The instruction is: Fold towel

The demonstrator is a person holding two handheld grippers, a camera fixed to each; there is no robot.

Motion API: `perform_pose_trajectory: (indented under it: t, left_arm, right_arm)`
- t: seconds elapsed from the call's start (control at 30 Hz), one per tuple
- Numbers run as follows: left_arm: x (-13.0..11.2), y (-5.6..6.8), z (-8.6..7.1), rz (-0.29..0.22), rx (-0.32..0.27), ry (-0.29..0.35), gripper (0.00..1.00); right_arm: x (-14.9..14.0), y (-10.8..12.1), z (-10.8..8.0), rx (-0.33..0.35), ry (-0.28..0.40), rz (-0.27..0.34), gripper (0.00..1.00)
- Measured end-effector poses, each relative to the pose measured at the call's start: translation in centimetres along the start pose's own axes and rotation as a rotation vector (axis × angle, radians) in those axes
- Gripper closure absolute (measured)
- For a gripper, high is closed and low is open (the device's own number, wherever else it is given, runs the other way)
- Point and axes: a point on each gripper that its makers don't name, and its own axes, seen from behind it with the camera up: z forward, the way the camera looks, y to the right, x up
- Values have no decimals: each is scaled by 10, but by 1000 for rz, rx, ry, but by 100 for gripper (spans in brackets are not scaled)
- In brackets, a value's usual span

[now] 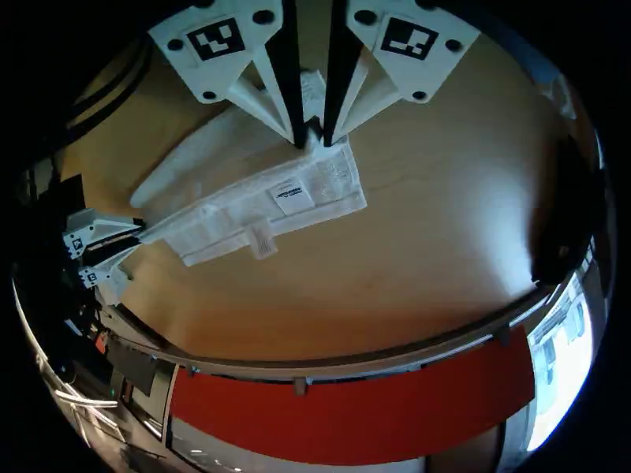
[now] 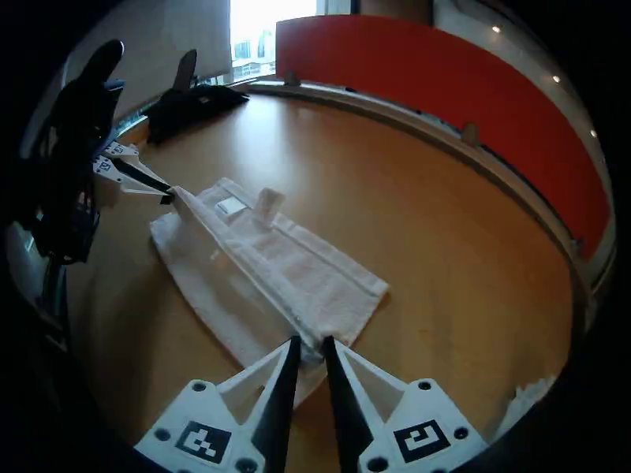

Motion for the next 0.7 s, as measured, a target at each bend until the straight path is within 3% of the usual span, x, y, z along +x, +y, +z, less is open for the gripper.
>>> perform_pose_trajectory:
  t: [0.17, 0.3, 0.7]
  left_arm:
    - [0, -4, 6, 18, 15, 0, 67]
    - [1, -9, 9, 43, 32, -2, 62]
    - [8, -21, 13, 65, 57, -3, 56]
  right_arm:
    - [-1, 10, 7, -40, 3, 2, 44]
    - [0, 15, 10, -54, 4, 1, 34]
    - [6, 36, 12, -116, 2, -16, 25]
